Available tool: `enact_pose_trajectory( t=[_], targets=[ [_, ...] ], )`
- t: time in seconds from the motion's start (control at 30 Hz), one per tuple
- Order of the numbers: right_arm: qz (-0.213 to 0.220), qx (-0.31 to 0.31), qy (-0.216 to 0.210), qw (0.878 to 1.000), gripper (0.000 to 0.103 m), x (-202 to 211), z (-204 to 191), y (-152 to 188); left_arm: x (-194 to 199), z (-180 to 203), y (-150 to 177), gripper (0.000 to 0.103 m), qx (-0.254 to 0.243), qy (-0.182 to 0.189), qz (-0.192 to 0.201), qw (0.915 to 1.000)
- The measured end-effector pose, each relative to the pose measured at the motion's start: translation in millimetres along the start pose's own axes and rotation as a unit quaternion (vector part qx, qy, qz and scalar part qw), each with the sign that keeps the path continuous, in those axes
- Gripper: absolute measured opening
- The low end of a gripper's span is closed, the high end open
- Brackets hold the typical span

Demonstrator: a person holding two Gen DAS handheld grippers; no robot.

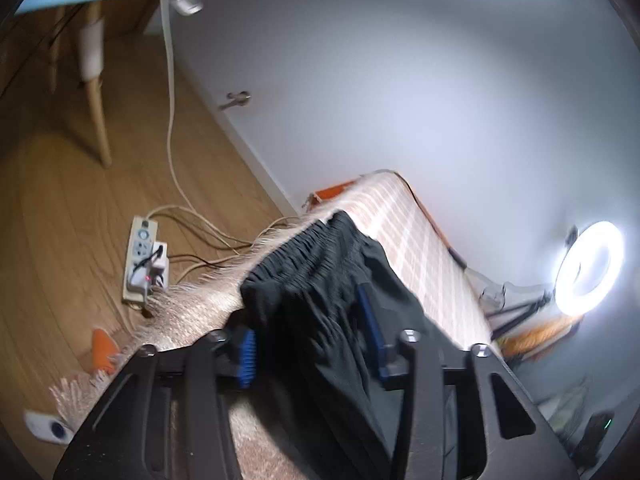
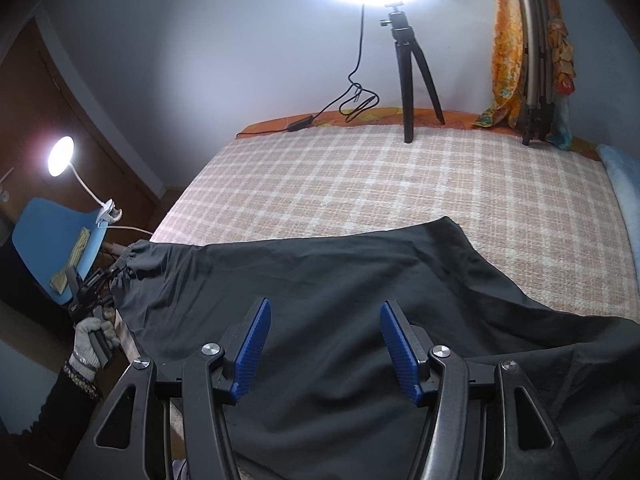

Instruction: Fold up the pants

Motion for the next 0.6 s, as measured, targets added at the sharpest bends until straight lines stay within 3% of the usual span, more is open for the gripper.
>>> enact_pose_trajectory(
  t=[0.03, 0.13, 0.37, 0.47, 0.6],
  targets=[
    [-0.002, 0.004, 0.001, 1.0, 0.06, -1, -2, 1, 1, -3, -1, 0.026, 0.013, 0.004, 0.005, 0.9999],
    [-0.006, 0.024, 0.007, 1.0, 0.06, -2, -10, 2, 3, -5, -1, 0.022, 0.006, 0.004, 0.004, 1.0],
    [-0.01, 0.028, 0.003, 1.0, 0.06, -8, -20, -2, 9, 21, -1, 0.017, -0.079, -0.014, 0.023, 0.9965],
    [-0.016, 0.035, 0.0, 0.999, 0.06, -12, -30, -2, 11, 45, 4, 0.017, -0.146, -0.032, 0.03, 0.9883],
    [-0.021, 0.044, -0.012, 0.999, 0.06, -17, -45, -3, 14, 84, 16, 0.017, -0.241, -0.047, 0.041, 0.9685]
  ],
)
Point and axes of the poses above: each gripper's, at about its wrist camera, not at the fingertips, and x roughly against the way its jaws point, z to its right, y to its underside, the point moved 6 cm from there along -x, roughly the way its jaws point, and after that the axes turned 7 degrees about y, right-handed, at the moved point
